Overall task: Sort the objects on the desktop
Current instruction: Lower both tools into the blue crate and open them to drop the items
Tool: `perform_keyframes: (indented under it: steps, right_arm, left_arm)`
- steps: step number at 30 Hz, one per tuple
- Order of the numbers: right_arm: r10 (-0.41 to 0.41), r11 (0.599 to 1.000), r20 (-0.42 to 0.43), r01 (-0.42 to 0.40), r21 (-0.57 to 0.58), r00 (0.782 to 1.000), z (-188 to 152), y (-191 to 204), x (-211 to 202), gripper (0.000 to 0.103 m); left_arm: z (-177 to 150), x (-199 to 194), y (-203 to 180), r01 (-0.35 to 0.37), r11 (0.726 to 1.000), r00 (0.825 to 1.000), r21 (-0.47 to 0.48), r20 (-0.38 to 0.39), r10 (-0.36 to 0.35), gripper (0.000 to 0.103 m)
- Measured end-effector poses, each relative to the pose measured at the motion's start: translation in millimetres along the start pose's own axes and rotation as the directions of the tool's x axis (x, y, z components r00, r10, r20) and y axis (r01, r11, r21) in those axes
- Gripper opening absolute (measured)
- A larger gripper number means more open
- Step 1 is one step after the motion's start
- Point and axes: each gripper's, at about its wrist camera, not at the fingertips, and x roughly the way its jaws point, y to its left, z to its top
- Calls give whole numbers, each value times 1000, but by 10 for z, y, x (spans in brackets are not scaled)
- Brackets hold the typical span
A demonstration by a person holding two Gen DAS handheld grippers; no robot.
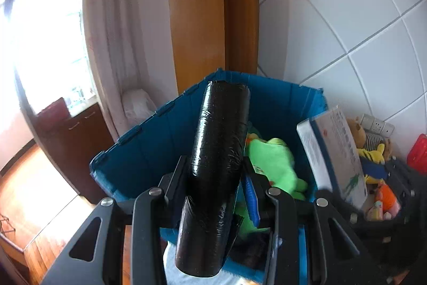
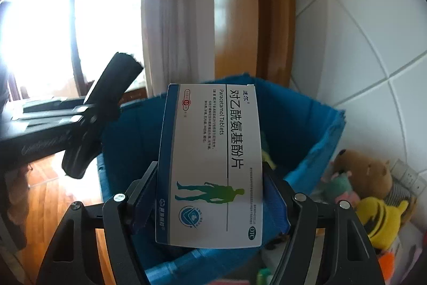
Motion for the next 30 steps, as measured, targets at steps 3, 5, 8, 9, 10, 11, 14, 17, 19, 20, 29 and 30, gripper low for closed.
perform_keyframes:
  steps: [3,5,8,9,10,11,14,17,19,20,29,30]
  right_arm:
    - [-25,1000,-43,25,17,999,-3,115,262,72]
    - [-46,998,-75,49,29,996,-33,141,426,72]
    - [-77,996,-123,83,42,989,-79,168,610,72]
    - [-84,995,-131,91,44,988,-86,173,645,72]
    - [-96,993,-129,103,49,987,-91,164,636,73]
    - [-108,992,-128,116,53,986,-95,155,627,73]
    - [-143,986,-123,152,63,982,-99,155,579,87]
    - [-177,980,-120,186,70,977,-82,206,488,96]
    - [-191,977,-119,201,77,974,-80,174,492,98]
    - [-194,976,-120,204,81,974,-84,193,470,98]
    - [-208,972,-114,219,90,971,-123,305,299,102]
    - [-209,971,-110,220,93,972,-128,320,270,102]
  left_arm:
    - [87,396,216,33,999,998,24,-47,-32,38]
    - [88,632,298,61,998,994,31,-88,-58,38]
    - [66,941,395,103,994,985,24,-144,-99,39]
    - [55,1021,416,114,993,981,20,-158,-110,41]
    - [46,1097,436,122,992,979,18,-170,-117,45]
    - [45,1149,449,122,992,977,23,-176,-116,59]
    - [26,1162,438,123,991,981,47,-159,-114,82]
    - [6,1137,411,133,989,981,69,-148,-122,82]
    - [-11,1117,402,140,988,981,71,-149,-128,82]
    - [-16,1096,390,143,987,980,72,-150,-131,82]
    - [-197,747,438,159,983,982,87,-120,-148,82]
    - [-220,697,446,158,983,983,91,-113,-148,82]
